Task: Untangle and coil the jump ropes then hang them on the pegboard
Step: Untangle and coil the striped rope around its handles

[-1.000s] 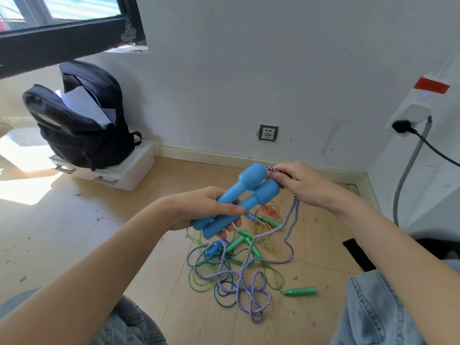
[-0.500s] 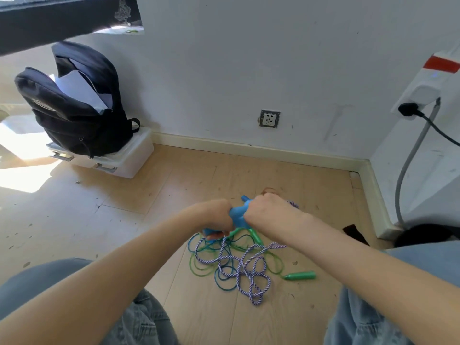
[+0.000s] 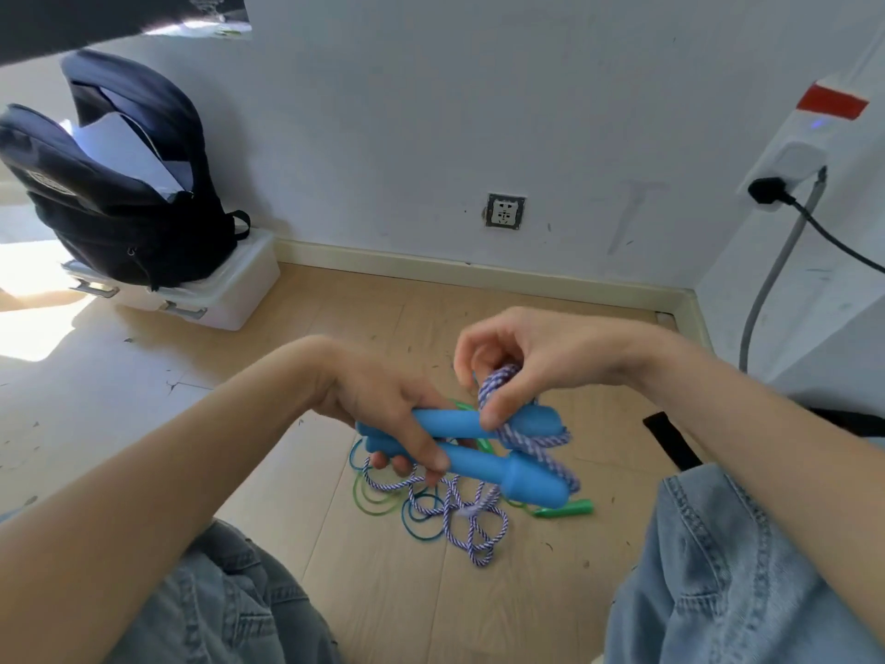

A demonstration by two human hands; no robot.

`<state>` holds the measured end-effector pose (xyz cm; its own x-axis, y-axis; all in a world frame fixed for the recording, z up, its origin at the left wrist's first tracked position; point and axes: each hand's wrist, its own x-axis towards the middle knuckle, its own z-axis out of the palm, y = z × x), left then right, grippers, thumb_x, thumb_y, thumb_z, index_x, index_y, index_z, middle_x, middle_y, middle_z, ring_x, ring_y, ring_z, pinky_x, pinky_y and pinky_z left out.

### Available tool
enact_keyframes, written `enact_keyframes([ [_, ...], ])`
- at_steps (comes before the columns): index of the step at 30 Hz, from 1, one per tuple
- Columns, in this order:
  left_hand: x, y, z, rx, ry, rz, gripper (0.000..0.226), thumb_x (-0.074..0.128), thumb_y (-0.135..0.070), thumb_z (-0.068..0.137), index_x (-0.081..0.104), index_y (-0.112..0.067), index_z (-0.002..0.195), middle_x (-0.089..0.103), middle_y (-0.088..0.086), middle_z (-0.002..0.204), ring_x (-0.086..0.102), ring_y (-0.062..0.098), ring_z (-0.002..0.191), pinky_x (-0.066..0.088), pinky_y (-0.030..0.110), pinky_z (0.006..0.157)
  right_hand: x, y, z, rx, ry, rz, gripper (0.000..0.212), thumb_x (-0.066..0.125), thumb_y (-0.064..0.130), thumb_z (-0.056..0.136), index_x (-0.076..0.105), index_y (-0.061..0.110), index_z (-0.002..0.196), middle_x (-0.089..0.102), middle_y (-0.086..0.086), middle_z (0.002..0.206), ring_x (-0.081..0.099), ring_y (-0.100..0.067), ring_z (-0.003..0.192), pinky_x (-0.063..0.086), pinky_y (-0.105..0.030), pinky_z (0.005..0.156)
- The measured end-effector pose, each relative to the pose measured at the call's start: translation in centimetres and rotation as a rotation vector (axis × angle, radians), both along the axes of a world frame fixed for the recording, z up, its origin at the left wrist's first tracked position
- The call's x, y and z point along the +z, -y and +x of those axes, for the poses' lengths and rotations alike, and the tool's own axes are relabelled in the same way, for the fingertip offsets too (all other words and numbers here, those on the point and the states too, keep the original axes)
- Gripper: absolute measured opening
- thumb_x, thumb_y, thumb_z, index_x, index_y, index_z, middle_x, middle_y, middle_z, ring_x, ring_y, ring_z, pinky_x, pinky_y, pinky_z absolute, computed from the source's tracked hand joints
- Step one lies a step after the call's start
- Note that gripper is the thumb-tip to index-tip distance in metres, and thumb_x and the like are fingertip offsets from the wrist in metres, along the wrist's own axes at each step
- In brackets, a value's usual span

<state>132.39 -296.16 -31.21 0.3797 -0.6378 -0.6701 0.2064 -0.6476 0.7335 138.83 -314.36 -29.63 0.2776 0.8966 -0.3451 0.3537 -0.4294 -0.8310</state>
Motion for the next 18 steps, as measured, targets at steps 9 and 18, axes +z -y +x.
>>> enact_keyframes([
  [9, 2.5, 0.0, 0.0, 0.149, 0.172, -0.401, 0.021, 0.05, -0.01, 0.088, 0.062, -0.024, 0.096, 0.054, -0.002, 0.085, 0.046, 0.008, 0.062, 0.04, 0.021, 0.058, 1.5, 0.9, 0.3, -0.469, -0.524, 0.394, 0.01, 0.057, 0.015, 0.062, 0.05, 0.01, 0.066, 0.06, 0.005, 0.049, 0.054, -0.003, 0.04, 0.043, -0.013, 0.04],
  [18, 1.6, -0.3, 1.0, 0.65, 0.318, -0.438, 0.014, 0.063, -0.018, 0.083, 0.061, -0.019, 0.097, 0.062, -0.006, 0.081, 0.052, 0.006, 0.062, 0.045, 0.017, 0.055, -1.4, 0.6, 1.0, -0.728, -0.495, 0.499, 0.01, 0.053, 0.01, 0.089, 0.062, 0.013, 0.085, 0.049, 0.008, 0.051, 0.034, -0.005, 0.041, 0.031, -0.016, 0.04],
])
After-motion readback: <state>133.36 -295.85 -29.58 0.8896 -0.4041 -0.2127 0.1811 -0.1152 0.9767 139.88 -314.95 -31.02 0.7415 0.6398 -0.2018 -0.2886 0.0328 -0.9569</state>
